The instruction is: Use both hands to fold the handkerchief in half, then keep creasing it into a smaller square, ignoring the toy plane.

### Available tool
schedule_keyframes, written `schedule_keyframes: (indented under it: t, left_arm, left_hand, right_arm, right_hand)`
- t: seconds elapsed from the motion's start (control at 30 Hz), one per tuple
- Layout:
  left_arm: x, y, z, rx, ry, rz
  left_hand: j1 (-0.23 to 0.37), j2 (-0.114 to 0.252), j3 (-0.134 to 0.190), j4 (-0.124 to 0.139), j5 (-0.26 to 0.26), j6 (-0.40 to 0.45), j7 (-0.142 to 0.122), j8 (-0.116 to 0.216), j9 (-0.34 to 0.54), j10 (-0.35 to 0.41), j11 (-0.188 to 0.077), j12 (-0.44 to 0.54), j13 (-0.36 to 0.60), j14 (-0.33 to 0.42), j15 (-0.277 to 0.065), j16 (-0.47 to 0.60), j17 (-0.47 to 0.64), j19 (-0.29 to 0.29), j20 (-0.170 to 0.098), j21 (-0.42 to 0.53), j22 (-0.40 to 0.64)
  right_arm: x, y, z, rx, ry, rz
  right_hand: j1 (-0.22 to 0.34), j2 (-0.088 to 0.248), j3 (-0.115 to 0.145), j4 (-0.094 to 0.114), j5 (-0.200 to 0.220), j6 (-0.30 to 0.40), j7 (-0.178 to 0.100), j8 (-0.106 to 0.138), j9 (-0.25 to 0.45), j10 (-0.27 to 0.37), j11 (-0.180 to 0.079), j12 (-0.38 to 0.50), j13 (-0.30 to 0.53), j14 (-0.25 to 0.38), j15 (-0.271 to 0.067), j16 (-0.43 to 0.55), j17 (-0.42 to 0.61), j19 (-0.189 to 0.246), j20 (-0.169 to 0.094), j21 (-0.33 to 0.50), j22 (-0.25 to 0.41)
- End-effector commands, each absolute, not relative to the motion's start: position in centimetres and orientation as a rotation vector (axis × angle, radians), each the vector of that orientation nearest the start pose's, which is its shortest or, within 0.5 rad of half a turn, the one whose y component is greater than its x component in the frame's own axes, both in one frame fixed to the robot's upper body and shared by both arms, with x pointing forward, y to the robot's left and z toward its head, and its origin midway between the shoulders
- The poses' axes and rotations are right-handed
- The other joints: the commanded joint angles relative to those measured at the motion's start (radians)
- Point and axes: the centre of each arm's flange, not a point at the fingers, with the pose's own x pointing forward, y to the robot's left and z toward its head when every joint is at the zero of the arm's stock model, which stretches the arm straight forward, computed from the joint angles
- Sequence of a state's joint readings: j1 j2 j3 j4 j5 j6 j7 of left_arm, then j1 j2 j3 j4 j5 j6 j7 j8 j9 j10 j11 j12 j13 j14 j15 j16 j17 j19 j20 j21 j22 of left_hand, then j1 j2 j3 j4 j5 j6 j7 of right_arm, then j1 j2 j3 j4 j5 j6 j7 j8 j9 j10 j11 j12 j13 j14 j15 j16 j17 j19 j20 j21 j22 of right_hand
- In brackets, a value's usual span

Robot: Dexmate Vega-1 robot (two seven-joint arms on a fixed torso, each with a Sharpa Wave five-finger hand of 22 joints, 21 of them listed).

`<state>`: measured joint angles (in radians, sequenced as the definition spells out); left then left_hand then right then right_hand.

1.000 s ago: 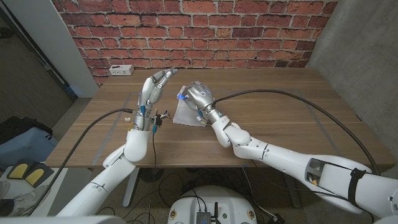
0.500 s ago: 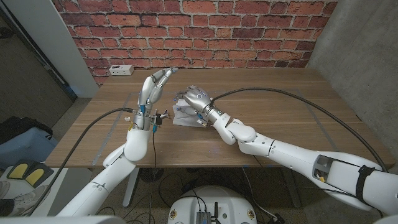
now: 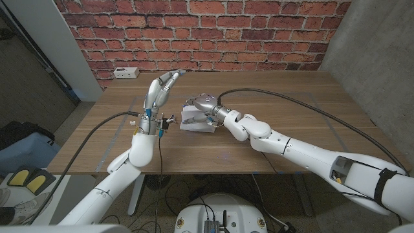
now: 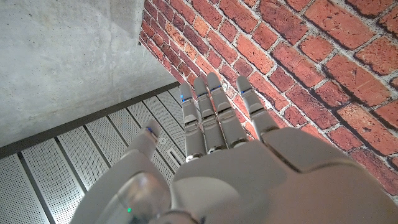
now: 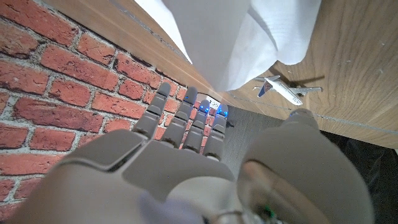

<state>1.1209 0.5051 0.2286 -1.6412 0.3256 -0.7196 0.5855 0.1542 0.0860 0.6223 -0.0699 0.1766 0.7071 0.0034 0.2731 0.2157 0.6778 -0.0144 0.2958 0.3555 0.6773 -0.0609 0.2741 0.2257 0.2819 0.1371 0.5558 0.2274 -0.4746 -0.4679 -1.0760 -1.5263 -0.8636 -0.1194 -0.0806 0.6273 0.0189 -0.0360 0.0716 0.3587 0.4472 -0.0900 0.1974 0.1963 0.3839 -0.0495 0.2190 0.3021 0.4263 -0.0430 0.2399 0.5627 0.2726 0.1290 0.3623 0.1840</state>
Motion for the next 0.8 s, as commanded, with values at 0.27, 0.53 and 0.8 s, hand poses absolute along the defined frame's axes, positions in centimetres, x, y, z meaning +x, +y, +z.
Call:
schedule_keyframes:
  t: [0.27, 0.53, 0.8]
  left_arm:
    - [49.4, 24.7, -1.0, 0.468, -1.315, 0.126]
    - [49.5, 24.7, -1.0, 0.468, -1.316, 0.124]
    - [49.6, 24.7, -0.9, 0.472, -1.309, 0.123]
  left_hand:
    - [-0.012, -0.003, 0.004, -0.007, -0.003, 0.005, -0.017, -0.003, 0.005, 0.005, -0.013, -0.005, 0.006, 0.002, -0.024, 0.007, 0.005, 0.002, -0.007, 0.004, 0.000]
    - [-0.018, -0.004, 0.004, -0.008, -0.003, -0.002, -0.025, -0.004, 0.006, 0.003, -0.025, -0.007, 0.009, -0.001, -0.031, 0.007, 0.008, 0.001, -0.010, 0.005, -0.001]
    - [-0.023, -0.005, 0.004, -0.008, -0.003, -0.007, -0.024, -0.006, 0.006, -0.004, -0.021, -0.012, 0.011, -0.011, -0.031, 0.004, 0.009, 0.000, -0.011, 0.006, -0.002]
  right_arm:
    - [60.6, 0.5, -1.4, -1.699, -0.878, 0.104]
    - [60.3, 1.1, -2.0, -1.746, -0.894, 0.117]
    - [60.1, 1.1, -2.7, -1.708, -0.993, 0.083]
  right_hand:
    - [0.134, 0.042, 0.060, -0.072, 0.011, 0.133, 0.011, 0.039, 0.000, 0.016, -0.003, 0.009, -0.013, 0.015, -0.085, -0.015, -0.033, 0.047, -0.015, -0.011, 0.001]
    - [0.343, 0.089, 0.174, -0.209, 0.025, 0.510, -0.001, 0.132, -0.002, 0.190, -0.063, 0.058, -0.036, 0.098, -0.142, -0.010, -0.080, 0.119, -0.051, -0.019, 0.000]
    - [0.460, 0.111, 0.246, -0.243, 0.013, 0.645, 0.018, 0.171, 0.002, 0.287, -0.099, 0.085, -0.034, 0.166, -0.175, 0.002, -0.096, 0.165, -0.094, -0.017, 0.000]
